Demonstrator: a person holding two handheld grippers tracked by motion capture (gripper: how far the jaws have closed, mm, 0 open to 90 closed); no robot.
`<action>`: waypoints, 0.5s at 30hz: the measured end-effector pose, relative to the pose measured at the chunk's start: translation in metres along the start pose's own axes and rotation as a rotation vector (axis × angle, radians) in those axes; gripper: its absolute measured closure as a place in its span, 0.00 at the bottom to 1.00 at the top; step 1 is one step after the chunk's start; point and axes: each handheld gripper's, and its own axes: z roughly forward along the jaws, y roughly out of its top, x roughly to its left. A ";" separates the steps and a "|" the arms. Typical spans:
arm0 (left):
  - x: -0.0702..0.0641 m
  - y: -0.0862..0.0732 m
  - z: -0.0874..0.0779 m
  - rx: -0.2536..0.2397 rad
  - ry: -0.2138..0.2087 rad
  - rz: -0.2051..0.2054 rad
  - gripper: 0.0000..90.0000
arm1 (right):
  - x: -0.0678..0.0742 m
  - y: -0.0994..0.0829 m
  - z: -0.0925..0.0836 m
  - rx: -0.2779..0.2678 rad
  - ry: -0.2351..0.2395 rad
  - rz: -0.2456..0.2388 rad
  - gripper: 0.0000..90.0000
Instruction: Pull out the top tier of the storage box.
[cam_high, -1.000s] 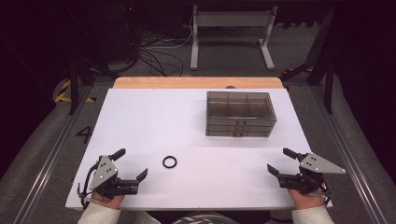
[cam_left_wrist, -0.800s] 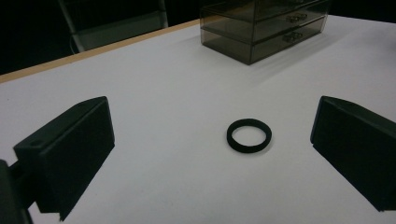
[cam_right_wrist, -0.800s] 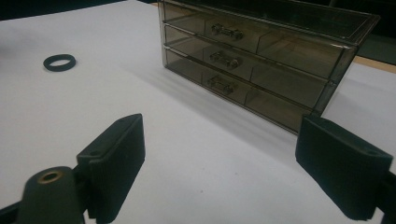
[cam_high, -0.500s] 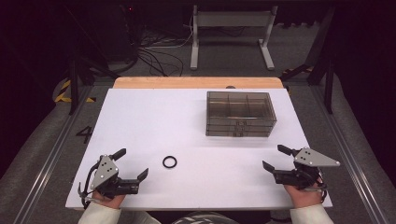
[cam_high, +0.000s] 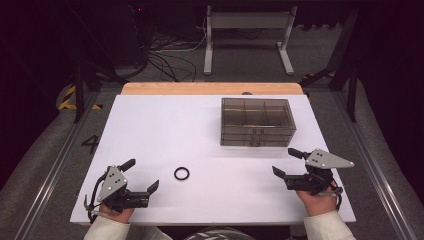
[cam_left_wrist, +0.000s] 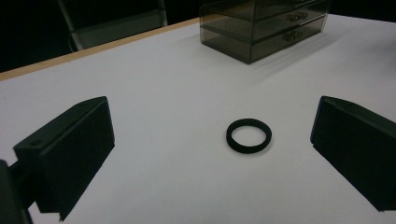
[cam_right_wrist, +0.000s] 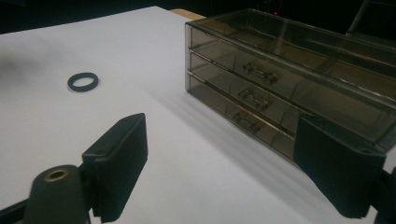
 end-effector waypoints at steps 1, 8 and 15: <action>0.000 0.000 0.000 0.000 -0.001 0.001 0.00 | 0.001 0.002 0.002 -0.001 0.004 -0.010 0.21; 0.001 0.000 0.001 0.001 -0.005 -0.001 0.00 | 0.003 0.012 0.013 0.007 0.024 -0.032 0.19; 0.000 0.000 0.001 0.001 -0.007 -0.003 0.00 | 0.005 0.016 0.019 0.010 0.042 -0.055 0.18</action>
